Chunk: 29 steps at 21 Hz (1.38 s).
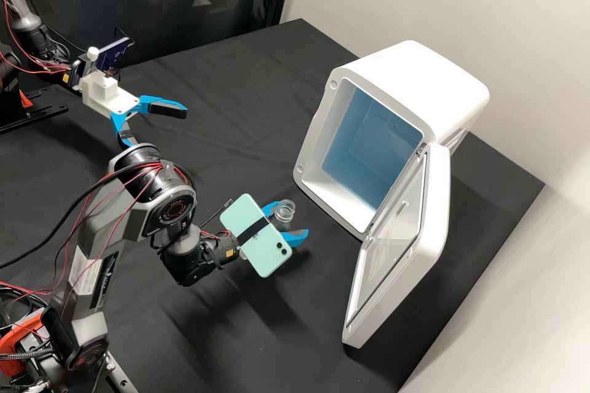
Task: Place the flask in the incubator
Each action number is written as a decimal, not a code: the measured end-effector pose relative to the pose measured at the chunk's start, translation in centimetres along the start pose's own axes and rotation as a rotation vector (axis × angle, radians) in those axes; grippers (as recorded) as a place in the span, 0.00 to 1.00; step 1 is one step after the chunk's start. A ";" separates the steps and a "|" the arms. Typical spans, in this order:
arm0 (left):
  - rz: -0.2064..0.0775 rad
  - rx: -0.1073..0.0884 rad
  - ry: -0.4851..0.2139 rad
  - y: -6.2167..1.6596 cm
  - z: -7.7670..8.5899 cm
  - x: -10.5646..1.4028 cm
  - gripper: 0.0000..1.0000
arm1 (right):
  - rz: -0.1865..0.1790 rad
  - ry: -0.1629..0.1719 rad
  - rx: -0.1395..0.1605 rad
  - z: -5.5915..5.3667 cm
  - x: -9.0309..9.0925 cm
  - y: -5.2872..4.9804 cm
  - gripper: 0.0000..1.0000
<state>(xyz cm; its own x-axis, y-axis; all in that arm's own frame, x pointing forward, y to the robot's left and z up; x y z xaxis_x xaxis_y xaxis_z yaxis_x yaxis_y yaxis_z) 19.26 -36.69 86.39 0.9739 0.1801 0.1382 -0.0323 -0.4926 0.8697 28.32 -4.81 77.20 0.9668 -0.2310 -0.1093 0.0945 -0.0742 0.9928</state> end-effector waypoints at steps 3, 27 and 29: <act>0.000 0.000 0.000 0.00 0.0 0.0 1.00 | 0.046 0.008 0.013 -0.5 0.1 1.6 0.00; -0.006 -0.002 0.001 -0.12 0.0 0.0 1.00 | 0.186 0.052 0.074 -10.6 10.1 7.9 0.00; -0.015 -0.006 0.000 -0.32 0.0 0.1 1.00 | 0.186 0.036 0.042 -11.3 11.6 8.0 0.00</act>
<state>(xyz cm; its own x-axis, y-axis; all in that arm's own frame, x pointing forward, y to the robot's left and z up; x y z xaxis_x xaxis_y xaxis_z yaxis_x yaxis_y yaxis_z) 19.36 -36.48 86.15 0.9742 0.1876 0.1252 -0.0190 -0.4849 0.8743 42.93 2.87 84.47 0.9746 -0.2095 0.0788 -0.0962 -0.0744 0.9926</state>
